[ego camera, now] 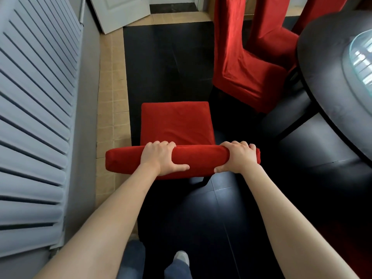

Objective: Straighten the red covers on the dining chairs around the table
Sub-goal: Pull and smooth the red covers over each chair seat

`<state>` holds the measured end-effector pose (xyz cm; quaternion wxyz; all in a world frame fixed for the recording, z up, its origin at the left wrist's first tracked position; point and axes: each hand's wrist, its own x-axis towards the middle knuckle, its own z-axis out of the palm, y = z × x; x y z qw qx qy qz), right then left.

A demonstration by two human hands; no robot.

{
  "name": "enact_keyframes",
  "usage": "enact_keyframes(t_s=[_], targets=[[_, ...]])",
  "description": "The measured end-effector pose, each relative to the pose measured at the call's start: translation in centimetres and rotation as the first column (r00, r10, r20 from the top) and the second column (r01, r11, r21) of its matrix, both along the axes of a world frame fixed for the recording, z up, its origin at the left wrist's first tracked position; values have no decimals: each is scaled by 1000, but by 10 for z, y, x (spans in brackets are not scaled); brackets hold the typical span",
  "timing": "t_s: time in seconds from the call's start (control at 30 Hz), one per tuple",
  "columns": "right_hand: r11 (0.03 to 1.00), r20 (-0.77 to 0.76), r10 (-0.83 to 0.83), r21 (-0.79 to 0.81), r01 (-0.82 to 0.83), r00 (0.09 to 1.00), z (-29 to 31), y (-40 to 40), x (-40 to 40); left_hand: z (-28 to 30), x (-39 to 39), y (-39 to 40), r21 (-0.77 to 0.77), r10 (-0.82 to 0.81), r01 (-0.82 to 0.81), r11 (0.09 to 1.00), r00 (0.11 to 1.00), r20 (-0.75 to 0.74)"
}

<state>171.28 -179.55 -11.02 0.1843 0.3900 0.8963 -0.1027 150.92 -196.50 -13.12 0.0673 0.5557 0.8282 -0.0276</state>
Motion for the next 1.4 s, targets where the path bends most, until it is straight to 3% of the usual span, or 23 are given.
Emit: enact_keyframes(t_s=[0.4,0.9,1.23,1.4], targets=[[972,47,-232,-9,233,971,11,-48,0,9,2,-13,-44,-100,102,994,994,51],[844,36,-536,21,535,844,14,-187,28,3,-14,-59,4,-477,477,879,879,14],[795,40,-606,7,606,794,10,-241,24,5,-24,-80,12,-589,589,808,808,-2],[803,39,-588,-87,589,808,9,-236,27,6,-24,-81,-1,-587,587,810,810,8]])
